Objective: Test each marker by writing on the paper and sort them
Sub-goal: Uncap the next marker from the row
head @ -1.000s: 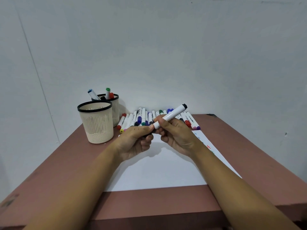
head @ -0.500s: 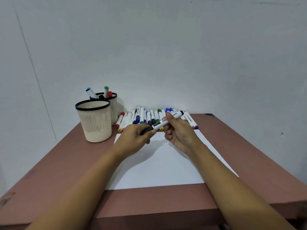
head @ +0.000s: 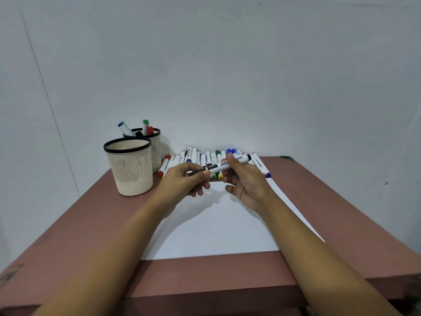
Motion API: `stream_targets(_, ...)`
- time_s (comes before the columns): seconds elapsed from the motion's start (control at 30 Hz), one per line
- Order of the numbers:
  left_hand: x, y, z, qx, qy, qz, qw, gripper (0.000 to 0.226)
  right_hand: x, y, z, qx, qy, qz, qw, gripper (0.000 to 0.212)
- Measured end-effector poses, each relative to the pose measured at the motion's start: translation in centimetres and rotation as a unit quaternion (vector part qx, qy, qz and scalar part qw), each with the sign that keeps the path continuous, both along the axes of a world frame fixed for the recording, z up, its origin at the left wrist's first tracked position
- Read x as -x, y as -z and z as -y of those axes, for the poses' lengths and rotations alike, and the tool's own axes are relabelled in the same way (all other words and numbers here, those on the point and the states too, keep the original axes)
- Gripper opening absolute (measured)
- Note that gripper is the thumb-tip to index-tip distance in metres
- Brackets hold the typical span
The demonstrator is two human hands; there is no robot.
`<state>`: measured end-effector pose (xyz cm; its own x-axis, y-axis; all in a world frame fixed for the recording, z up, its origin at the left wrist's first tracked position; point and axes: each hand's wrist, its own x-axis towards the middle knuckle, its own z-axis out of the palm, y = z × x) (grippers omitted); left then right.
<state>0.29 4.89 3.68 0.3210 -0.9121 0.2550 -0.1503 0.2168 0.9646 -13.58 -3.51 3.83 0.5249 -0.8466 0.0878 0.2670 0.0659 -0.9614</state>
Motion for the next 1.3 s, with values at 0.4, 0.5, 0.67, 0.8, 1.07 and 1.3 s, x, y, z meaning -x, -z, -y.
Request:
stream_targets(0.4, -3.6, -3.5, 0.4, 0.113, -0.203, 0.077, 0.970, 0.008, -0.9, 2.9, 0.1, 0.320, 0.143, -0.360, 0.864, 0.028)
stream_targets(0.5, -4.7, -5.5, 0.3, 0.132, -0.232, 0.126, 0.955, 0.012, -1.3, 3.8, 0.1, 0.411, 0.075, -0.497, 0.761, 0.038)
stream_targets(0.67, -7.8, -8.2, -0.3, 0.125, -0.298, 0.185, 0.928, 0.027, -1.1, 4.2, 0.1, 0.446, 0.055, -0.527, 0.722, 0.040)
stream_targets(0.8, -11.1, -10.4, 0.0, 0.106, -0.348, 0.217, 0.906, 0.026, -1.2, 4.1, 0.0, 0.451, 0.049, -0.535, 0.713, 0.040)
stream_targets(1.07, -14.9, -12.3, 3.0, 0.082, -0.378, 0.284, 0.877, 0.030, -1.4, 4.4, 0.3, 0.457, 0.056, -0.530, 0.712, 0.040)
stream_targets(1.3, -16.7, -10.4, 6.3, -0.114, -0.303, 0.443, 0.836, 0.042, -1.5, 4.6, 0.4, 0.460, 0.065, -0.528, 0.711, 0.040)
